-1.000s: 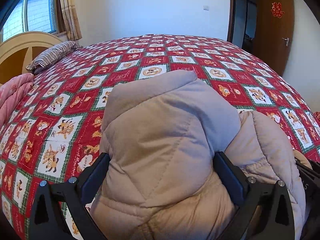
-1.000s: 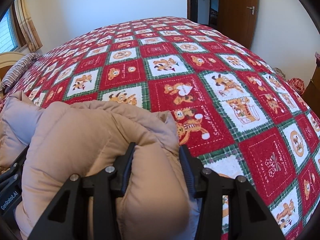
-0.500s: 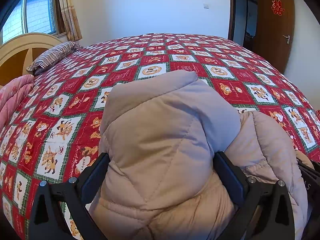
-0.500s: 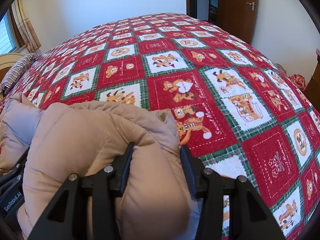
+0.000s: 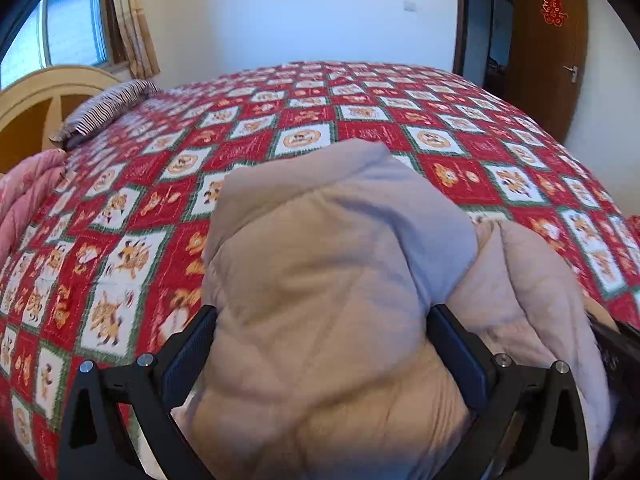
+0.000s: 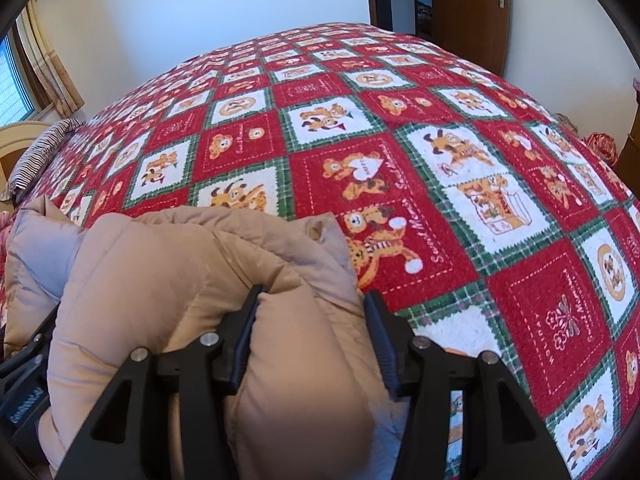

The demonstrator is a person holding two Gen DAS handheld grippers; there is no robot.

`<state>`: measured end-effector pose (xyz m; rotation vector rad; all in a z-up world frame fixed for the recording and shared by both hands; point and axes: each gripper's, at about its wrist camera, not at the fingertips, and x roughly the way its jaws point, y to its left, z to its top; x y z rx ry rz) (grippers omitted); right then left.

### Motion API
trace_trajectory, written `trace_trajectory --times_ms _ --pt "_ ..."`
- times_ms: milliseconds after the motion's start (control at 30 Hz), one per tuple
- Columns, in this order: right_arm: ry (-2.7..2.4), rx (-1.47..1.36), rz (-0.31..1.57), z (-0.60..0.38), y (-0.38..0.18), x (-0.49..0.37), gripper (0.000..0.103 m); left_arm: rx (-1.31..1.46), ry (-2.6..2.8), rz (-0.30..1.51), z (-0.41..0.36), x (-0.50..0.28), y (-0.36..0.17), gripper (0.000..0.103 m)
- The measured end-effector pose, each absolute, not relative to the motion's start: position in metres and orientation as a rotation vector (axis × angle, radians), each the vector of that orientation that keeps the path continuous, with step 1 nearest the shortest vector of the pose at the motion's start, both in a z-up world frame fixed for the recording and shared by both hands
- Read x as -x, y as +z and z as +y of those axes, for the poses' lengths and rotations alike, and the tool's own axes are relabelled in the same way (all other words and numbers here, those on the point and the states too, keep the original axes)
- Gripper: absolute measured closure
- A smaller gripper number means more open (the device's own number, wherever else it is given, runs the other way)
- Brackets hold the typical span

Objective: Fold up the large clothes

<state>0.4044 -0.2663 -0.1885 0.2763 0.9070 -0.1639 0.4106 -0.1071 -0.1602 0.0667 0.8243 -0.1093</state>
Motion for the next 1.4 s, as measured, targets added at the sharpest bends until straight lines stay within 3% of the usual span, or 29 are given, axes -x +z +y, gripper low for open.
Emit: trace_trajectory --times_ms 100,200,333,467,767,900,1200,1300,1400 --pt "-0.157 -0.29 0.912 -0.276 -0.175 -0.392 0.03 -0.096 -0.113 0.739 -0.092 -0.374 -0.134 0.001" --pt "-0.143 -0.249 0.818 -0.277 -0.149 -0.358 0.028 -0.147 -0.058 0.655 -0.071 -0.344 -0.126 0.001" --pt "-0.125 -0.172 0.786 -0.267 -0.152 -0.326 0.019 0.006 -0.175 0.811 -0.05 -0.343 -0.16 0.001" --pt "-0.123 -0.274 0.836 -0.28 -0.172 -0.33 0.012 0.055 -0.193 0.836 -0.048 -0.346 -0.17 0.001" --pt "0.006 -0.438 0.851 -0.296 -0.194 -0.327 0.012 0.083 -0.151 0.787 -0.059 -0.34 -0.175 0.001" --pt "0.079 -0.428 0.817 -0.289 -0.192 -0.322 0.03 0.124 -0.192 0.817 -0.055 -0.348 -0.181 0.001" --pt "0.14 -0.479 0.849 -0.292 -0.2 -0.332 0.03 0.094 -0.22 0.82 -0.065 -0.353 -0.185 0.0" --pt "0.146 -0.452 0.836 -0.287 -0.197 -0.328 0.041 0.082 -0.225 0.812 -0.067 -0.351 -0.186 0.0" --pt "0.154 -0.474 0.822 -0.289 -0.2 -0.327 0.041 0.077 -0.222 0.817 -0.07 -0.353 -0.186 0.0"
